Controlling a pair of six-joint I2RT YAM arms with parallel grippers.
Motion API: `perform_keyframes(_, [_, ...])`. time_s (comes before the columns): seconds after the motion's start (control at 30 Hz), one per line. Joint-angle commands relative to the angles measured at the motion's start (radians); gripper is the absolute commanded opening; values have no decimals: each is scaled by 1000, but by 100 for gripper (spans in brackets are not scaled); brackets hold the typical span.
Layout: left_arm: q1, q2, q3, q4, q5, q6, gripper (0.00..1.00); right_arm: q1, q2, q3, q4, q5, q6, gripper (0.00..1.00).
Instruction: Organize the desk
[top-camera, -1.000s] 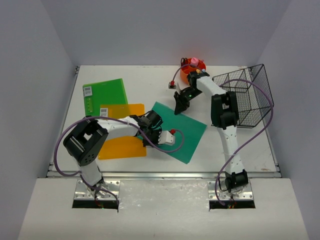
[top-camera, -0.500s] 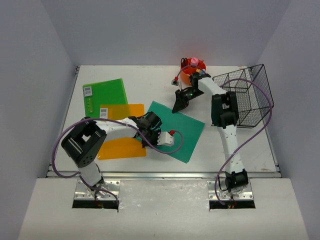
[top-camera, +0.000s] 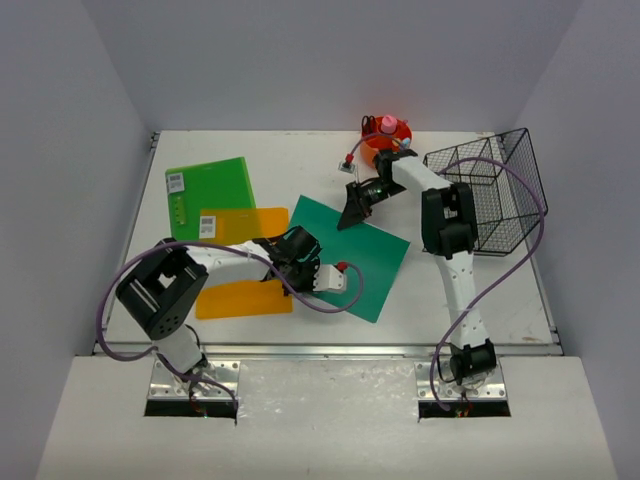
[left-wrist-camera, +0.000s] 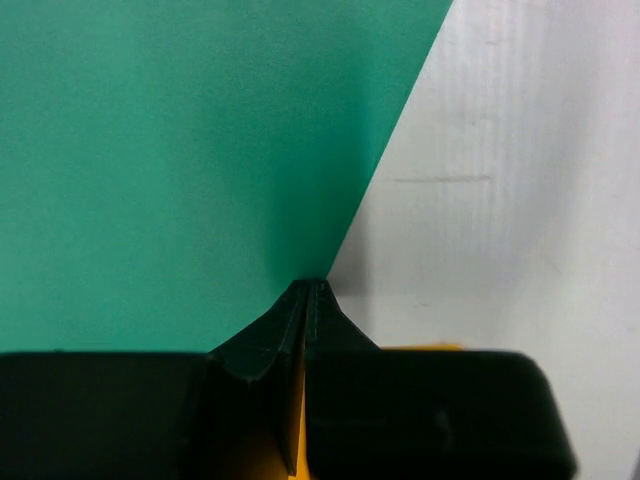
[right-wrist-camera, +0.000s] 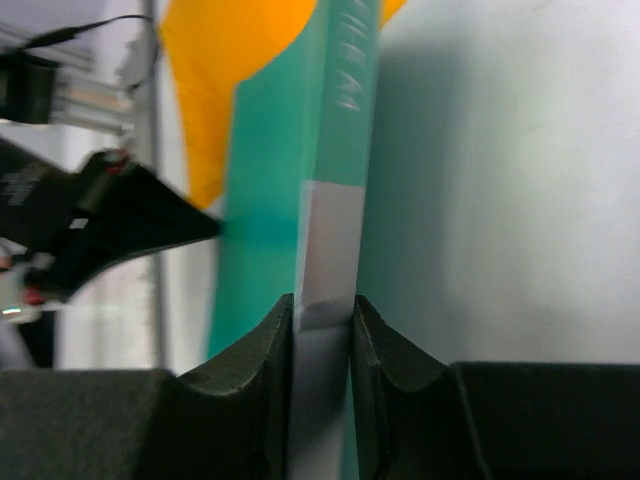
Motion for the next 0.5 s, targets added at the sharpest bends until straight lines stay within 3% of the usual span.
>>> perform_keyframes(0.0, [17,74,-43,401,-230,92,0,166,-69,-112,-453,-149,83,26])
perform_keyframes(0.13, [16,69,-54,434,-239,91,0,185,-91,-98,-451,-176,104,32])
perform_keyframes(0.23, [16,62,-61,444,-243,89,0,193,-94,-82,-451,-182,100,24])
perform_keyframes(0.37, [17,38,-78,467,-254,92,0,192,-86,-63,-451,-154,82,0])
perform_keyframes(0.47, [17,-4,-69,451,-249,52,11,189,-94,-11,-453,-129,67,0])
